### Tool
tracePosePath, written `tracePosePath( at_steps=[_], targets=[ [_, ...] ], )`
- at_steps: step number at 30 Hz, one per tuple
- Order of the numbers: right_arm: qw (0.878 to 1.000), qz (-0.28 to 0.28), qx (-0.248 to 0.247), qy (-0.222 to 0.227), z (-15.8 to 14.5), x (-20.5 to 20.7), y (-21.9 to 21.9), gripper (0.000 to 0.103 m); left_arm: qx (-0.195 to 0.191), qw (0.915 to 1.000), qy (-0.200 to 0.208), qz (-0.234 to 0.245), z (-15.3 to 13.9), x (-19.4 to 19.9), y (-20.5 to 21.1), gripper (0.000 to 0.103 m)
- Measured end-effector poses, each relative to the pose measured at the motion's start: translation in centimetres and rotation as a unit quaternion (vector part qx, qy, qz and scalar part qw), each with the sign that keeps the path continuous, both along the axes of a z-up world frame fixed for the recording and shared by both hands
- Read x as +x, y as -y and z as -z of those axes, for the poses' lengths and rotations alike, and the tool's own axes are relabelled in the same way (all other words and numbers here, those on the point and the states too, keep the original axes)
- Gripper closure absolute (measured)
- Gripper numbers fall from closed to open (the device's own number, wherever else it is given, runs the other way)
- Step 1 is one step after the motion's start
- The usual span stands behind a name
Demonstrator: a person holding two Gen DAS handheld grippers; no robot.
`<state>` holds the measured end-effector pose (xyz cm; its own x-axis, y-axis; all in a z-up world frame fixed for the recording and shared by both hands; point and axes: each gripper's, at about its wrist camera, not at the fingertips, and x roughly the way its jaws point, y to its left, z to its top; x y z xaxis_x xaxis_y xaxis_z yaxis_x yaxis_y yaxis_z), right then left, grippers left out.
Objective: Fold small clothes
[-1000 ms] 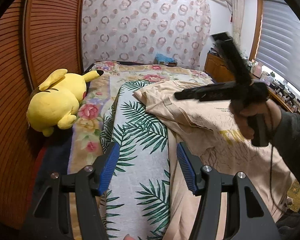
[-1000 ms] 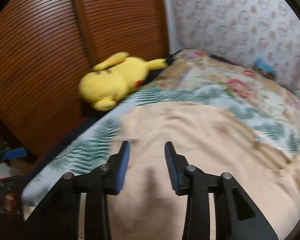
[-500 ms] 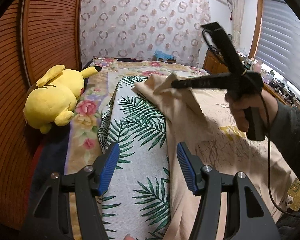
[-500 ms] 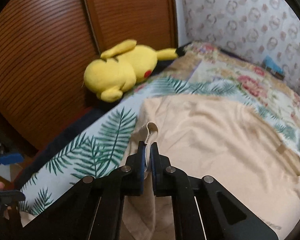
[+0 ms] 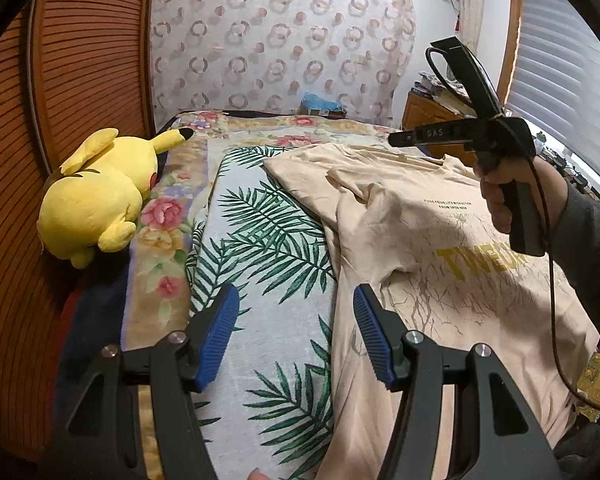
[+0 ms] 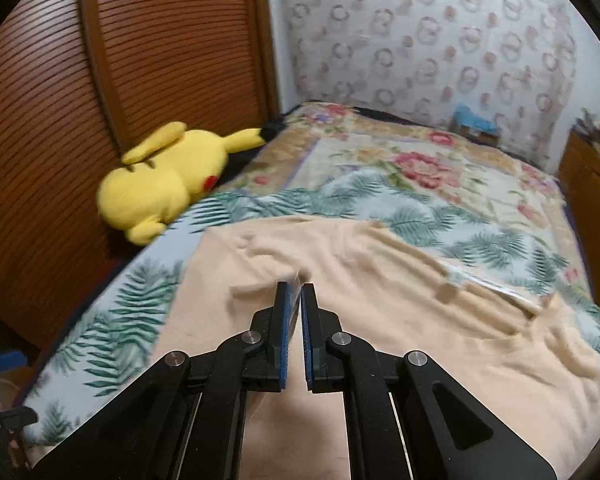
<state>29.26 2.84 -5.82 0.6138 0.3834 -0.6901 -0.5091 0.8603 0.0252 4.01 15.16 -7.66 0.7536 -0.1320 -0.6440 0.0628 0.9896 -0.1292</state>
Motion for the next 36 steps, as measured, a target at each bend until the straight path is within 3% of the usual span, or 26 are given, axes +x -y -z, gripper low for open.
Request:
tracePosePath(
  at_steps=[1, 3, 11, 18, 22, 32, 34, 36],
  targets=[
    [1.0, 0.011, 0.003, -0.005, -0.1, 0.3, 0.5, 0.099, 0.0, 1.0, -0.001, 0.001, 0.0, 0.2, 0.1, 0.044],
    [0.999, 0.033, -0.007, -0.012, -0.1, 0.9, 1.7, 0.085, 0.0, 1.0, -0.003, 0.005, 0.0, 0.6, 0.3, 0.044],
    [1.0, -0.009, 0.002, -0.014, -0.5, -1.2, 4.7, 0.073, 0.02, 0.9996, -0.016, 0.013, -0.2, 4.8, 0.7, 0.045],
    [0.998, -0.058, 0.01, -0.031, 1.2, -2.4, 5.4, 0.073, 0.025, 0.9983, -0.048, 0.02, 0.3, 11.0, 0.4, 0.045],
    [0.995, -0.089, 0.027, -0.048, 2.1, -1.1, 4.2, 0.073, 0.031, 0.9974, -0.062, 0.02, 0.9, 14.0, 0.0, 0.045],
    [0.99, -0.12, -0.003, -0.069, 5.1, 3.0, 0.2, 0.073, 0.032, 0.9951, -0.088, 0.031, 2.7, 18.5, -1.0, 0.045],
    [0.988, -0.137, -0.001, -0.07, 5.2, 3.0, -0.2, 0.079, 0.026, 0.9947, -0.093, 0.035, 3.0, 19.2, -1.2, 0.045],
    [0.984, -0.163, -0.012, -0.065, 5.4, 2.4, -0.6, 0.095, 0.027, 0.9942, -0.098, 0.038, 3.2, 19.8, -1.3, 0.045]
  ],
)
